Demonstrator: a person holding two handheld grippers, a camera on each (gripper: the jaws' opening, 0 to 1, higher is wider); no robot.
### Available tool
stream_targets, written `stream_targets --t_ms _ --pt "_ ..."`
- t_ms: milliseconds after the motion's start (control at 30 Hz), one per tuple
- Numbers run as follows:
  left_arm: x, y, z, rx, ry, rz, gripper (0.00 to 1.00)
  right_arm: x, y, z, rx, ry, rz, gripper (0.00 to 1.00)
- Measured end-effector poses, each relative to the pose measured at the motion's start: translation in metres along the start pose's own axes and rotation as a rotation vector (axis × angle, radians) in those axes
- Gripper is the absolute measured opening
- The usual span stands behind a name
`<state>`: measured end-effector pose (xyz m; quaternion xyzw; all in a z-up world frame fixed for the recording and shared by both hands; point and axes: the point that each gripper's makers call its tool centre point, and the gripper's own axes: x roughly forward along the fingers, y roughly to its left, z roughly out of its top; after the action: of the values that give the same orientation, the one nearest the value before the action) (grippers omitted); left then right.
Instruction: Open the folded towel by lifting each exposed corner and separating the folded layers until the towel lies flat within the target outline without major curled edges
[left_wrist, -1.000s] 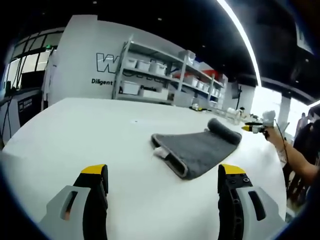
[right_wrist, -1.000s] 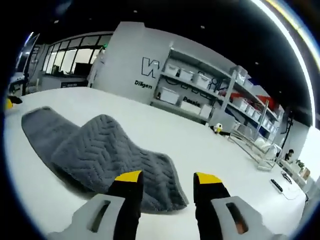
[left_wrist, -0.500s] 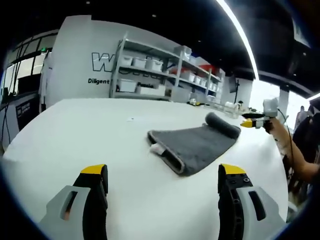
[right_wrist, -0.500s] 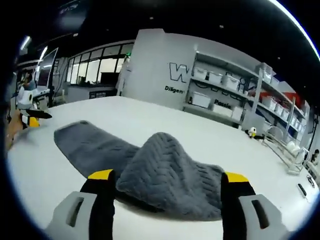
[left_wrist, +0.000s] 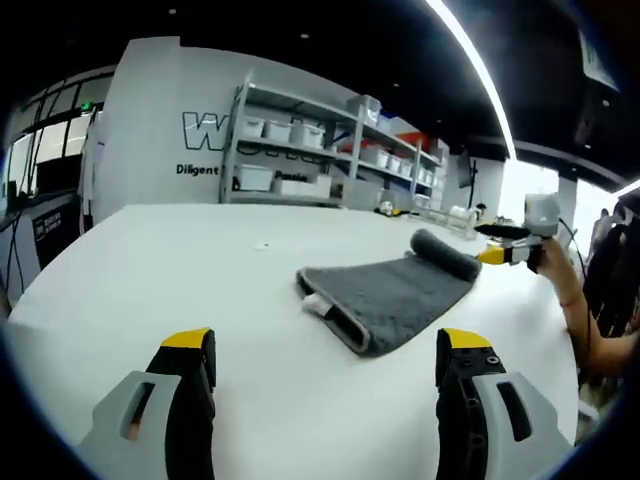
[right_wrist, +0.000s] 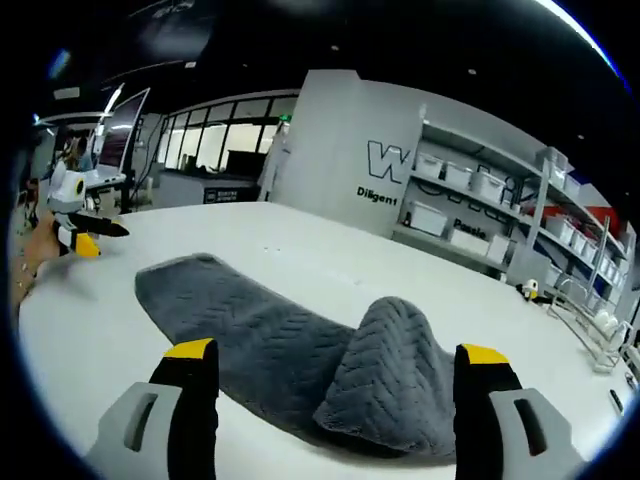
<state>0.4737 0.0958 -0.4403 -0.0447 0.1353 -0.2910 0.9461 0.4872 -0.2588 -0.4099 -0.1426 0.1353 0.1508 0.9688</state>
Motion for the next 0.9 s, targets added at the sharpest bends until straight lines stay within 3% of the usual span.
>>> stream_targets --t_ms 100,267,300,333,367,467,533,733,900 --pt "0.001 -0.002 0.000 0.002 -0.003 0.002 0.89 -0.001 0.004 -0.003 -0.010 0.009 0.015 1.00" --pt "0.002 -0.005 0.003 0.033 -0.003 0.004 0.88 -0.011 0.006 0.003 -0.013 -0.031 0.029 0.97" --pt "0.003 -0.001 0.004 0.085 0.000 0.048 0.87 -0.013 0.007 0.007 -0.022 -0.045 0.024 0.95" --pt "0.004 -0.001 0.004 0.134 0.010 0.062 0.87 -0.012 0.005 0.012 -0.057 -0.070 0.010 0.96" --pt "0.006 -0.002 0.004 0.154 0.014 0.067 0.86 -0.011 0.005 0.011 -0.078 -0.056 0.007 0.97" --pt "0.010 -0.006 0.000 0.117 0.019 0.035 0.86 -0.010 0.006 0.004 -0.070 -0.024 0.018 0.96" --pt "0.013 -0.004 -0.003 0.096 0.025 0.038 0.86 -0.013 0.018 0.001 -0.042 -0.027 0.073 0.96" --pt "0.023 -0.018 -0.004 0.102 0.040 0.032 0.86 -0.022 0.027 0.011 -0.059 -0.065 0.089 0.97" --pt "0.039 -0.025 -0.013 0.098 0.106 0.016 0.85 -0.020 0.030 0.008 -0.067 -0.051 0.095 0.97"
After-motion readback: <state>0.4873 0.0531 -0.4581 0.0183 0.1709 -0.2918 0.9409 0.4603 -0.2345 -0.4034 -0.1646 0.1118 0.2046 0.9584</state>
